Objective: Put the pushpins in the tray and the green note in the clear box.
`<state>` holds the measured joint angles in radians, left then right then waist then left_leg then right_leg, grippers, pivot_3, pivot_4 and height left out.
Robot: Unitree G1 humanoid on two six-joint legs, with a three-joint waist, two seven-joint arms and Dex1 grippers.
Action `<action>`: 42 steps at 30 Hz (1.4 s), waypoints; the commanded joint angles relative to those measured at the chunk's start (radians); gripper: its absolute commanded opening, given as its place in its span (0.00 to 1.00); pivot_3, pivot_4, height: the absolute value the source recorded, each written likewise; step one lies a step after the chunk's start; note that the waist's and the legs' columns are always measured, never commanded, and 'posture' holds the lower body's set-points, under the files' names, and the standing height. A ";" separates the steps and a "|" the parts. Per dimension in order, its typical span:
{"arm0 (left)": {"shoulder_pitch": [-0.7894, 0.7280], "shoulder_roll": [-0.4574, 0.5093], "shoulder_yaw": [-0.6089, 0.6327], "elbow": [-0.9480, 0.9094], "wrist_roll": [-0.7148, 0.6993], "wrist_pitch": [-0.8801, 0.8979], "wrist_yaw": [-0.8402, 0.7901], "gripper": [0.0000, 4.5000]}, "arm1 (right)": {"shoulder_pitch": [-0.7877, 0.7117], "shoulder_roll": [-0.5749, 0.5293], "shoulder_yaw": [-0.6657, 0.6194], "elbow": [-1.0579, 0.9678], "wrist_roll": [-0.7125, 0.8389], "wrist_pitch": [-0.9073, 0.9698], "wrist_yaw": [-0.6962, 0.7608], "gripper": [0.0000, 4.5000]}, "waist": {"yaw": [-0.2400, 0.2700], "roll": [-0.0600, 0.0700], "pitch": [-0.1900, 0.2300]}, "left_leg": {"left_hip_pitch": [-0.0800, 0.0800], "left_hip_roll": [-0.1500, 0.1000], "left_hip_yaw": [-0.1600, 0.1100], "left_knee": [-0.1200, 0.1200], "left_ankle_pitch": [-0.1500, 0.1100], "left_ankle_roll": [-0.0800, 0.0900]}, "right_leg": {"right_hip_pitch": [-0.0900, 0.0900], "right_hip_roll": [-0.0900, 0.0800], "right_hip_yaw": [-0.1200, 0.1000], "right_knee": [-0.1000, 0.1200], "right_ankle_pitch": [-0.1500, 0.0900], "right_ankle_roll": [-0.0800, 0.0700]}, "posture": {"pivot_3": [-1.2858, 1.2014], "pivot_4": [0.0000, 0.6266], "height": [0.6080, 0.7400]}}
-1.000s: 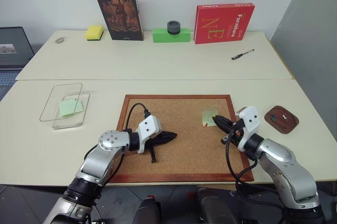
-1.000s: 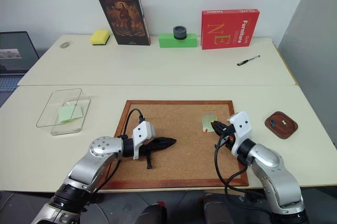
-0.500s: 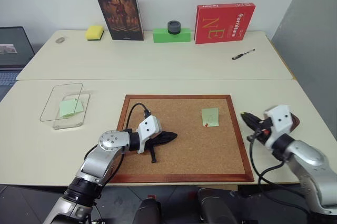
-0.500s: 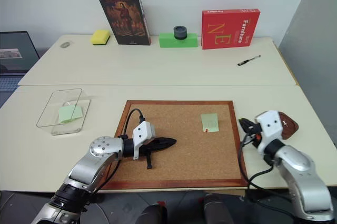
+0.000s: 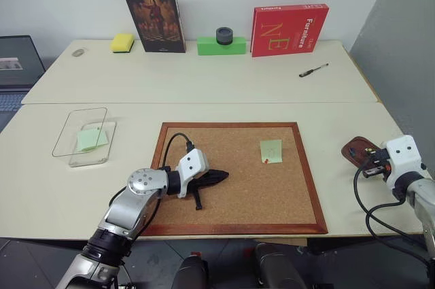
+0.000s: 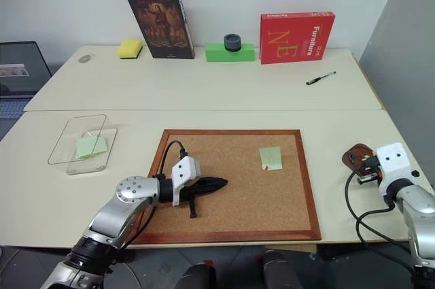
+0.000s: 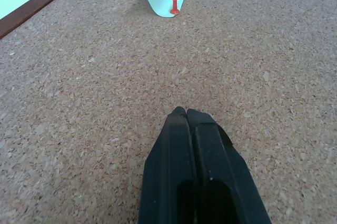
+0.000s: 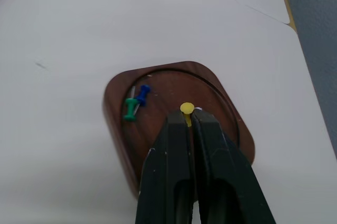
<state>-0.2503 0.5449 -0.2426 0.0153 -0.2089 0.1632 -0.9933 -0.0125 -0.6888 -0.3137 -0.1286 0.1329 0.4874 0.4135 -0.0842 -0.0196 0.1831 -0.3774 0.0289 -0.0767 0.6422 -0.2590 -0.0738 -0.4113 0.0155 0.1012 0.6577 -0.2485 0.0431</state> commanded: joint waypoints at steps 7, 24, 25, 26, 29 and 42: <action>0.038 0.011 -0.028 0.047 0.048 0.025 0.008 0.00 | -0.049 -0.032 0.038 0.056 -0.007 0.005 0.062 0.26 | 0.000 0.000 0.000 | 0.000 0.000 0.000 0.000 0.000 0.000 | 0.001 0.000 0.000 0.000 0.000 0.000 | 0.52 0.24 1.00; 0.042 0.018 -0.022 0.049 0.049 0.021 0.001 0.00 | 0.083 -0.019 -0.014 -0.303 0.191 0.064 0.224 0.74 | 0.000 0.000 0.000 | 0.001 0.000 -0.001 -0.001 0.000 0.000 | 0.001 0.000 0.000 0.000 0.000 0.000 | 0.52 0.24 1.00; 0.042 0.018 -0.022 0.050 0.049 0.021 0.001 0.00 | 0.092 -0.007 0.004 -0.338 0.213 0.079 0.230 0.74 | 0.000 0.000 0.000 | 0.001 0.000 -0.001 -0.001 0.000 0.000 | 0.001 0.000 -0.001 0.000 0.000 0.000 | 0.52 0.24 1.00; 0.041 0.019 -0.022 0.051 0.049 0.020 0.000 0.00 | 0.095 0.004 0.022 -0.365 0.228 0.094 0.228 0.74 | 0.000 0.000 0.000 | 0.001 0.000 -0.001 -0.001 0.000 0.000 | 0.001 0.000 0.000 0.000 0.000 0.000 | 0.52 0.24 1.00; 0.039 0.020 -0.021 0.053 0.050 0.019 0.000 0.00 | 0.075 0.059 0.109 -0.436 0.271 0.140 0.210 0.74 | -0.001 0.000 0.000 | 0.001 0.001 -0.001 -0.001 0.000 0.000 | 0.001 0.000 0.000 0.000 0.000 0.000 | 0.52 0.24 1.00; 0.029 0.015 -0.024 0.058 0.052 0.021 0.000 0.00 | -0.099 0.204 0.396 -0.338 0.204 0.150 0.142 0.74 | 0.001 -0.001 0.000 | 0.000 0.001 -0.001 -0.001 0.000 0.000 | 0.000 0.000 -0.001 -0.001 0.000 0.000 | 0.52 0.24 1.00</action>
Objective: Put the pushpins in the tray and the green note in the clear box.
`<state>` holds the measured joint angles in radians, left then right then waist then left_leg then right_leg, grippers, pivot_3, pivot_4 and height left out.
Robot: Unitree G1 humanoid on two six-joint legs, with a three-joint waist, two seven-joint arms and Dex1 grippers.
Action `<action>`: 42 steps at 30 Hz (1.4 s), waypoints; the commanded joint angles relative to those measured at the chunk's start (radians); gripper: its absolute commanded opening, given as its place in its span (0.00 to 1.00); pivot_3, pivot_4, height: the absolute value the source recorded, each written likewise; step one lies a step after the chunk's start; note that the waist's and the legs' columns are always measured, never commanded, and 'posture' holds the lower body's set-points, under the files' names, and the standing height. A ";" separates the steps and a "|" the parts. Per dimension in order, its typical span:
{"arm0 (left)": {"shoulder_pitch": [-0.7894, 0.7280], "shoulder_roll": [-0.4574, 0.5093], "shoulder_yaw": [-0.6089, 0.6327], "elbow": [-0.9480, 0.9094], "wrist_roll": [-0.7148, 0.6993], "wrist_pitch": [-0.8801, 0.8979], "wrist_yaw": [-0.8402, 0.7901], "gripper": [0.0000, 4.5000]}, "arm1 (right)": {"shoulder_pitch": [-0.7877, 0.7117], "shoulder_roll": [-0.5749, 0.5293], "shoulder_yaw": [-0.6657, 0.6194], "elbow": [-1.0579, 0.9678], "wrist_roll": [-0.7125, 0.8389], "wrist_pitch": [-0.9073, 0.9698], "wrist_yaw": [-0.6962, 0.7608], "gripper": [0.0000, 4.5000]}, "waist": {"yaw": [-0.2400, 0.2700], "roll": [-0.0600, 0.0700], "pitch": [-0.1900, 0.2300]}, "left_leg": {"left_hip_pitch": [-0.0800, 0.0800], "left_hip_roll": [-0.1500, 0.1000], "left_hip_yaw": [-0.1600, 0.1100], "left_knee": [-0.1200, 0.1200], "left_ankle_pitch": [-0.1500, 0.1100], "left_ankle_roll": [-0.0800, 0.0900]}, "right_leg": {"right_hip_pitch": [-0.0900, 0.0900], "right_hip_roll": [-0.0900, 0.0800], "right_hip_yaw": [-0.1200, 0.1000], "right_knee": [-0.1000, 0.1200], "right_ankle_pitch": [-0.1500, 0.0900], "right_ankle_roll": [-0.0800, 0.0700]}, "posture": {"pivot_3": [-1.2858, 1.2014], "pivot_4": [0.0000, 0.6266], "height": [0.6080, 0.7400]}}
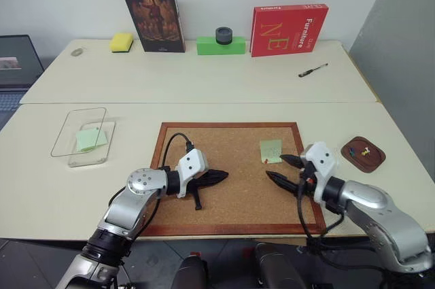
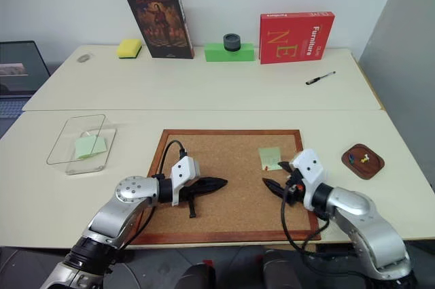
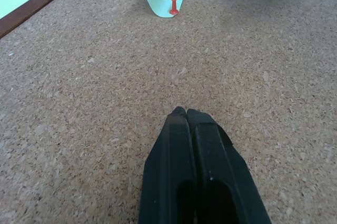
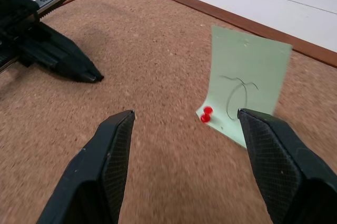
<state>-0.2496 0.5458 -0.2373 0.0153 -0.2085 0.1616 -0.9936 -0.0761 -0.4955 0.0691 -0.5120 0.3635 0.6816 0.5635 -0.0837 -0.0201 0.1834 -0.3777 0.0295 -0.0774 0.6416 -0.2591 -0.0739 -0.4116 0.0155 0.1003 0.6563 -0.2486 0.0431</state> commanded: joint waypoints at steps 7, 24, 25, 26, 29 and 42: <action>0.025 0.011 -0.030 0.051 0.050 0.029 0.004 0.00 | -0.085 0.032 0.049 0.163 -0.065 -0.100 0.013 0.74 | 0.000 0.000 0.000 | 0.000 0.000 0.000 0.000 0.000 0.000 | 0.000 0.000 0.000 0.000 0.000 0.000 | 0.52 0.24 1.00; 0.033 0.015 -0.029 0.036 0.048 0.037 0.006 0.00 | -0.109 0.050 0.072 0.247 -0.105 -0.151 0.020 0.36 | 0.000 0.000 0.000 | 0.000 0.000 0.000 0.000 0.000 0.000 | 0.000 0.000 0.000 0.000 0.000 0.000 | 0.52 0.24 1.00; 0.033 0.015 -0.029 0.035 0.048 0.037 0.006 0.00 | -0.109 0.050 0.071 0.247 -0.106 -0.151 0.021 0.31 | 0.000 0.000 0.000 | 0.000 0.000 0.000 0.000 0.000 0.000 | 0.000 0.000 0.000 0.000 0.000 0.000 | 0.52 0.24 1.00; 0.033 0.015 -0.029 0.035 0.048 0.038 0.006 0.00 | -0.109 0.051 0.070 0.247 -0.106 -0.152 0.022 0.27 | 0.000 0.000 0.000 | 0.000 0.000 -0.001 0.000 0.000 0.000 | 0.000 0.000 0.000 0.000 0.000 0.000 | 0.52 0.24 1.00; 0.037 0.016 -0.029 0.031 0.048 0.038 0.007 0.00 | -0.105 0.052 0.065 0.243 -0.103 -0.152 0.025 0.15 | 0.000 0.000 0.000 | 0.000 0.000 0.000 0.000 0.000 0.000 | 0.000 0.000 0.000 0.000 0.000 0.000 | 0.52 0.24 1.00; 0.039 0.018 -0.027 0.027 0.046 0.044 0.006 0.00 | -0.114 0.038 0.053 0.176 -0.080 -0.142 0.052 0.00 | 0.000 0.000 0.000 | 0.000 0.000 0.000 0.000 0.000 0.000 | 0.000 0.000 0.000 0.000 0.000 0.000 | 0.52 0.24 1.00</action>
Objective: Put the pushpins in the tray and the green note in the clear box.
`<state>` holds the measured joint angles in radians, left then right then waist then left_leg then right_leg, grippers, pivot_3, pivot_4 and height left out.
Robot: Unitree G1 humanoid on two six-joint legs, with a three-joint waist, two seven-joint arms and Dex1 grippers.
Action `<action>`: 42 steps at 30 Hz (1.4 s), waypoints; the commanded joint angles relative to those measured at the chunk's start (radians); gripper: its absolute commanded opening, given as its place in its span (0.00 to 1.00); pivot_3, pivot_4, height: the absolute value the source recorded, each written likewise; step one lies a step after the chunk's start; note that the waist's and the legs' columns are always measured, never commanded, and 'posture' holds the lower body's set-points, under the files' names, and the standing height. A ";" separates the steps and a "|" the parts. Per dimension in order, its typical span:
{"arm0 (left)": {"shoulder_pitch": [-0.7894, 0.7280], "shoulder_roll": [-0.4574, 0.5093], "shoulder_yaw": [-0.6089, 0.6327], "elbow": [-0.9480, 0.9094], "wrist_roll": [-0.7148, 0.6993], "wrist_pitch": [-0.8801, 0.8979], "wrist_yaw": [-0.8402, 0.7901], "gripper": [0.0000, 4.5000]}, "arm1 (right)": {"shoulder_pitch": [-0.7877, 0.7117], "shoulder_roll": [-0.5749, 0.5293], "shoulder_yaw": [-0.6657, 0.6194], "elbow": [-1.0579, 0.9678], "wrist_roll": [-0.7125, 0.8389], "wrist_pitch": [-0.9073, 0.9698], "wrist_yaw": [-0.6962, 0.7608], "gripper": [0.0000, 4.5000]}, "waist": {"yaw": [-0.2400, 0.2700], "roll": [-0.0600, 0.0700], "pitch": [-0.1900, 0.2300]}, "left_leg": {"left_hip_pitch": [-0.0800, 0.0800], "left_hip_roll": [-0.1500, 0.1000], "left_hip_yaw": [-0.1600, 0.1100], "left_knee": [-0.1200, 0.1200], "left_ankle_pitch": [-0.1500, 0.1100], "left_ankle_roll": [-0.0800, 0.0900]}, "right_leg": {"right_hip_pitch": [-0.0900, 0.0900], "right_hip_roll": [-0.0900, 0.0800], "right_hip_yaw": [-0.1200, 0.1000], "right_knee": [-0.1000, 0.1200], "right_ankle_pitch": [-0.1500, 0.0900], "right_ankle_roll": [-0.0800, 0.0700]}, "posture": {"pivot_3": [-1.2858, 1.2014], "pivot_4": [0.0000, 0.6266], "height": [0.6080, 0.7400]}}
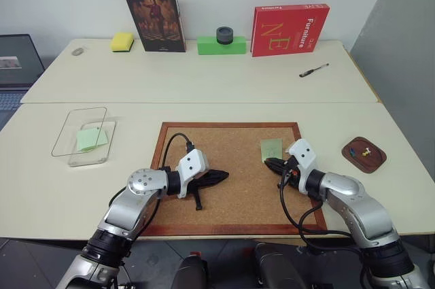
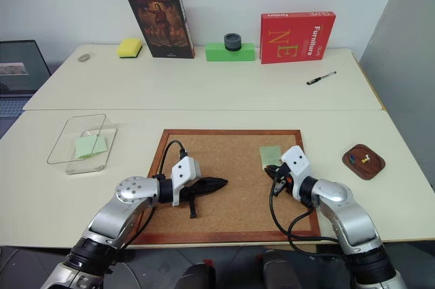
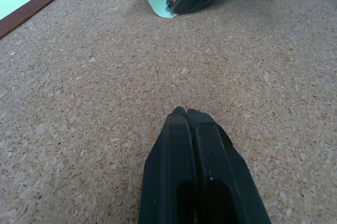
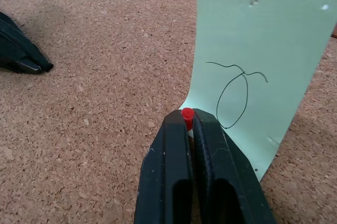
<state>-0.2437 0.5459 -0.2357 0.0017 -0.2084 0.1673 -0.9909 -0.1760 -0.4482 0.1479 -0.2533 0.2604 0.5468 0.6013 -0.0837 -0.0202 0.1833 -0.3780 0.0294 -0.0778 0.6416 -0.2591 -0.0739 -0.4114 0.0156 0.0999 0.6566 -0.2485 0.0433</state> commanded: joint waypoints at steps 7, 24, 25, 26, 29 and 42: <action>0.022 0.018 -0.022 0.050 0.045 0.038 0.002 0.00 | -0.052 -0.050 -0.013 -0.168 0.016 0.002 0.043 0.00 | 0.000 0.000 0.000 | -0.002 0.000 0.000 0.000 0.000 0.000 | -0.001 0.000 0.000 0.000 0.000 0.000 | 0.52 0.24 1.00; -0.038 0.050 0.165 -0.059 -0.143 0.192 0.011 0.24 | -0.120 -0.107 0.040 -0.185 -0.060 -0.051 0.072 0.00 | -0.003 -0.003 0.003 | -0.003 0.000 0.000 0.001 0.000 0.000 | -0.004 0.000 -0.001 0.001 0.000 0.000 | 0.52 0.24 1.00; -0.043 0.053 0.175 -0.065 -0.153 0.207 0.010 0.27 | -0.121 -0.107 0.041 -0.183 -0.064 -0.056 0.073 0.00 | -0.003 -0.003 0.003 | -0.004 0.000 0.000 0.001 0.000 0.000 | -0.005 0.000 -0.001 0.002 0.000 0.000 | 0.52 0.24 1.00; -0.059 0.052 0.199 -0.070 -0.177 0.231 0.016 0.32 | -0.125 -0.108 0.043 -0.179 -0.072 -0.066 0.076 0.00 | -0.001 -0.003 0.003 | -0.005 0.000 0.000 0.001 0.000 0.000 | -0.006 0.000 -0.001 0.002 0.000 0.000 | 0.52 0.24 1.00; -0.113 0.040 0.250 -0.074 -0.233 0.297 0.039 0.44 | -0.138 -0.111 0.050 -0.164 -0.094 -0.095 0.084 0.00 | 0.004 -0.003 0.004 | -0.010 0.000 0.000 0.001 0.000 0.000 | -0.009 0.000 -0.001 0.002 0.004 0.006 | 0.52 0.24 1.00; -0.314 -0.008 0.258 -0.089 -0.380 0.491 0.026 0.89 | -0.236 -0.122 0.091 -0.111 -0.209 -0.255 0.125 0.00 | 0.008 -0.004 0.004 | -0.014 0.000 -0.002 0.002 0.000 0.000 | -0.010 0.000 -0.003 0.001 0.004 0.006 | 0.52 0.24 1.00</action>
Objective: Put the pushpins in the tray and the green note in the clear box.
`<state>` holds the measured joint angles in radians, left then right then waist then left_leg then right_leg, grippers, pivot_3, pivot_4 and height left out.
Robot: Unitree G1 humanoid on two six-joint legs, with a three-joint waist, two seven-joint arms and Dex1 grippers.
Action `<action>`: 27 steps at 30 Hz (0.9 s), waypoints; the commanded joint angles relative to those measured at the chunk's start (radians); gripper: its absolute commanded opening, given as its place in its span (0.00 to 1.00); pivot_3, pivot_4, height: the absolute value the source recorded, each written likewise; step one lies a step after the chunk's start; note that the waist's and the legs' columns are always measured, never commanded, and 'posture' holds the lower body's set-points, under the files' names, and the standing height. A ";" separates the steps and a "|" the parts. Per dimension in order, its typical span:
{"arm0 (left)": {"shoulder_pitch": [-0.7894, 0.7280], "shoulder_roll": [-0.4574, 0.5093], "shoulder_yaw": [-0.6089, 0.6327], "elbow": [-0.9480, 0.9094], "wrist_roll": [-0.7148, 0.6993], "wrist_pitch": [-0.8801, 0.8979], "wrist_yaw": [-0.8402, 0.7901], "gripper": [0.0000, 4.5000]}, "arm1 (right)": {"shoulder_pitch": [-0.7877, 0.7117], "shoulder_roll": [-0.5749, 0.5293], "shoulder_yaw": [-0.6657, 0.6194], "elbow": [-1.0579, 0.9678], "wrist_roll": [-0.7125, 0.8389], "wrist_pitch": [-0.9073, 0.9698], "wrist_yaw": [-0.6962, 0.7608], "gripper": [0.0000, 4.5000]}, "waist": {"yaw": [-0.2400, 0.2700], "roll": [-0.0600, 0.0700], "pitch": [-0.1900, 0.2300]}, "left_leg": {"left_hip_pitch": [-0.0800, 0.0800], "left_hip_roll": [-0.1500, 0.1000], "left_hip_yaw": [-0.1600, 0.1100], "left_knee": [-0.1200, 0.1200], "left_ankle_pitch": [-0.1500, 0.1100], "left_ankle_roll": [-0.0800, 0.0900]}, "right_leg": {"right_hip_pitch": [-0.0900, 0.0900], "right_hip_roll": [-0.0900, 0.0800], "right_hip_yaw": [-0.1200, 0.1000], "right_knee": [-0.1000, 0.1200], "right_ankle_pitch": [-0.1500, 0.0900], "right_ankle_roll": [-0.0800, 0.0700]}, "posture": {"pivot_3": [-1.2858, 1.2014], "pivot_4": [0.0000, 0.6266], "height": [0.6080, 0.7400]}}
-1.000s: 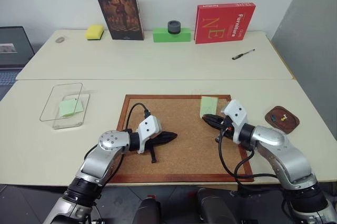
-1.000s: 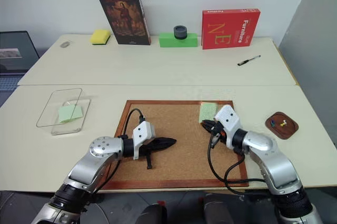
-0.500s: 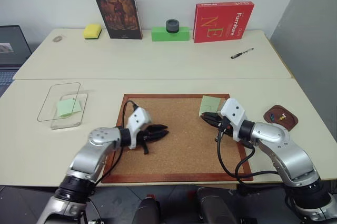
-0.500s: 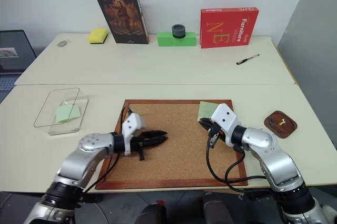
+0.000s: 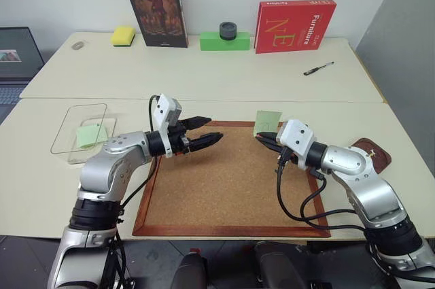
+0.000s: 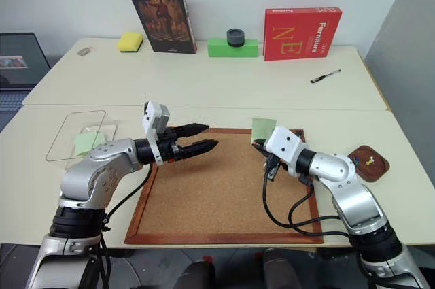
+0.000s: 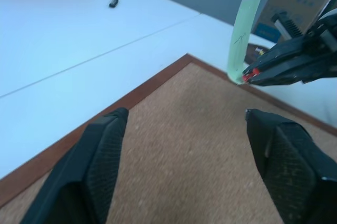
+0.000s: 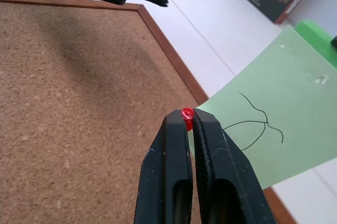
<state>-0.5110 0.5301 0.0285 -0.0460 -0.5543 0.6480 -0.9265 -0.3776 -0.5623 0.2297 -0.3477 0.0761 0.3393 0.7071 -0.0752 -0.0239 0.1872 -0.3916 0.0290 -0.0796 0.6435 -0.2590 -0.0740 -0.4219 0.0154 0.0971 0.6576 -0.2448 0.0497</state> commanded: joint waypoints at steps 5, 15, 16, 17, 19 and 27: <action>-0.124 -0.024 -0.045 0.007 -0.019 -0.005 -0.068 0.89 | -0.069 -0.009 0.031 -0.027 -0.044 -0.062 0.041 0.00 | 0.001 0.000 0.000 | 0.000 0.000 0.000 0.000 0.000 0.000 | 0.000 0.000 0.000 0.000 0.000 0.000 | 0.52 0.24 1.00; -0.217 -0.118 -0.122 0.108 0.019 -0.056 -0.107 0.89 | -0.097 0.012 0.051 -0.030 -0.064 -0.060 0.054 0.00 | 0.005 0.000 0.000 | 0.000 0.000 0.000 0.001 0.000 0.000 | 0.000 0.000 0.000 0.001 0.000 0.000 | 0.52 0.24 1.00; -0.224 -0.125 -0.124 0.124 0.024 -0.064 -0.108 0.89 | -0.097 0.014 0.051 -0.031 -0.065 -0.059 0.054 0.00 | 0.006 0.000 0.000 | 0.000 0.000 0.000 0.001 0.000 0.000 | 0.000 0.000 0.000 0.001 0.000 0.000 | 0.52 0.24 1.00; -0.233 -0.133 -0.129 0.145 0.034 -0.080 -0.112 0.89 | -0.098 0.015 0.051 -0.030 -0.066 -0.060 0.055 0.00 | 0.007 0.000 0.000 | 0.000 -0.001 0.000 0.001 0.000 0.000 | 0.000 0.000 0.000 0.002 0.000 0.000 | 0.52 0.24 1.00; -0.249 -0.150 -0.134 0.180 0.051 -0.107 -0.112 0.83 | -0.096 0.018 0.050 -0.032 -0.069 -0.060 0.056 0.00 | 0.009 0.000 0.000 | 0.000 -0.001 0.000 0.002 0.000 0.000 | 0.000 0.000 0.000 0.002 0.000 0.000 | 0.52 0.24 1.00; -0.282 -0.187 -0.179 0.265 0.111 -0.182 -0.172 0.51 | -0.097 0.027 0.052 -0.035 -0.072 -0.061 0.060 0.00 | 0.011 0.000 0.000 | 0.000 -0.001 0.000 0.002 0.000 0.000 | 0.000 0.000 0.000 0.002 0.000 0.000 | 0.52 0.24 1.00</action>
<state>-0.7676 0.3469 -0.1335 0.2154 -0.4631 0.4955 -1.0707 -0.4526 -0.5424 0.2875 -0.3471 0.0024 0.2939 0.7640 -0.0639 -0.0240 0.1872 -0.3917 0.0282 -0.0799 0.6452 -0.2589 -0.0741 -0.4217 0.0154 0.0974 0.6595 -0.2445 0.0496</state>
